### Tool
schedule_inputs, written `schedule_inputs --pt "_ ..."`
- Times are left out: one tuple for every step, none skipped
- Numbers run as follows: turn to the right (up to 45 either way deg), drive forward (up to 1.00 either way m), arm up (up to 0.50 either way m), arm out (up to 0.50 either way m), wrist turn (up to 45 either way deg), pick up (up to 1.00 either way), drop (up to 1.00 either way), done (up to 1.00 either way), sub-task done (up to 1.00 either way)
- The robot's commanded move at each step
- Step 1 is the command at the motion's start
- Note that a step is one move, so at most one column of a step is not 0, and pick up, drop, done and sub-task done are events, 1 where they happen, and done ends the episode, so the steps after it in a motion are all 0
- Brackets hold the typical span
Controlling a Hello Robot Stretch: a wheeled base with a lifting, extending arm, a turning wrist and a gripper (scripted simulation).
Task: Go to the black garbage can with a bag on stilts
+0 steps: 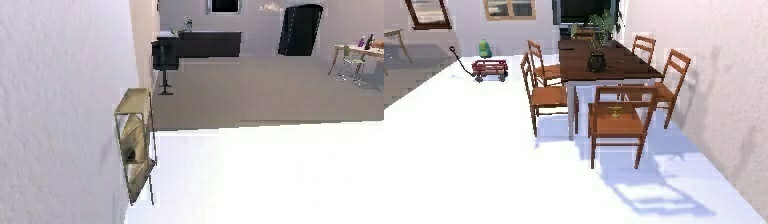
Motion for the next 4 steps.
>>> schedule_inputs --pt "0.0 1.0 0.0 0.0 0.0 0.0 0.0 0.0 0.0" --pt "-3.0 0.0 0.0 0.0 0.0 0.0 0.0 0.0 0.0" --pt "0.0 1.0 0.0 0.0 0.0 0.0 0.0 0.0 0.0" --pt "0.0 1.0 0.0 0.0 0.0 0.0 0.0 0.0 0.0"
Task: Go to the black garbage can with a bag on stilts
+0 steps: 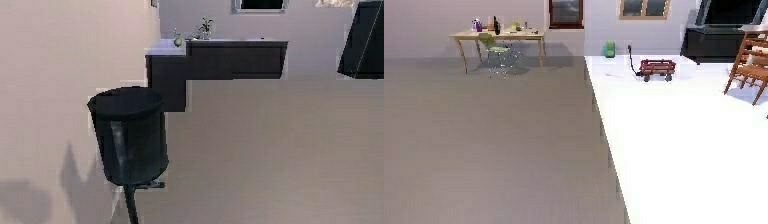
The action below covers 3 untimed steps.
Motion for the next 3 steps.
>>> schedule_inputs --pt "-9.0 0.0 0.0 0.0 0.0 0.0 0.0 0.0 0.0" --pt "0.0 0.1 0.0 0.0 0.0 0.0 0.0 0.0 0.0" --pt "0.0 0.0 0.0 0.0 0.0 0.0 0.0 1.0 0.0"
